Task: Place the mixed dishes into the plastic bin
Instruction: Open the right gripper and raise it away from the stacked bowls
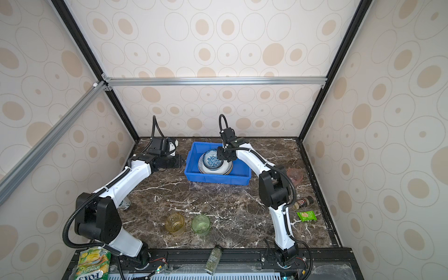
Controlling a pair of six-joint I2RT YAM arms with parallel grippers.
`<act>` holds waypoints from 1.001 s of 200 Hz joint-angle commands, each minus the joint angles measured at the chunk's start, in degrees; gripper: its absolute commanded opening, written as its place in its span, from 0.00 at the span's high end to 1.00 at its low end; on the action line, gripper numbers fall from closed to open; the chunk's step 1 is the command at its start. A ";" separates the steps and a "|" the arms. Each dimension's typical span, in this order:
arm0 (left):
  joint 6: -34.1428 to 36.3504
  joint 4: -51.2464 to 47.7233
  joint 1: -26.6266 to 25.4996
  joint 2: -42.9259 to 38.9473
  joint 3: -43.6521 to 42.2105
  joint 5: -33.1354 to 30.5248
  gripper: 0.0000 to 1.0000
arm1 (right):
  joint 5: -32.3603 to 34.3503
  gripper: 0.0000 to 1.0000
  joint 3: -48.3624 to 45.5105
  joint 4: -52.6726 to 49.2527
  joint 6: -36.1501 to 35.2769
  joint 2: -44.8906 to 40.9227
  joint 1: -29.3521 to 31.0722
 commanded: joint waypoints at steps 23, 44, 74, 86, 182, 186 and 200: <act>1.38 -0.44 0.49 -2.69 0.98 0.86 0.67 | -0.03 0.62 0.37 -1.97 -0.47 -3.55 0.01; 1.49 -0.82 0.49 -3.79 0.38 0.94 0.67 | 0.17 0.61 -1.17 -1.64 -0.52 -5.81 0.10; 1.72 -1.49 0.46 -5.12 -0.66 0.98 0.67 | 0.55 0.60 -4.23 -0.61 -0.61 -9.74 0.18; 1.82 -1.58 0.40 -5.76 -1.21 1.09 0.67 | 0.72 0.59 -5.48 -0.31 -0.65 -11.31 0.27; 2.62 -4.60 0.14 -9.37 -3.96 -0.12 0.66 | 3.09 0.57 -14.95 0.75 -1.79 -22.33 1.50; 2.56 -4.70 0.14 -9.53 -4.04 -0.17 0.66 | 3.25 0.57 -15.47 0.69 -1.83 -22.81 1.50; 2.73 -5.16 0.04 -9.91 -4.36 -0.58 0.66 | 3.62 0.57 -17.03 0.75 -1.92 -24.43 1.59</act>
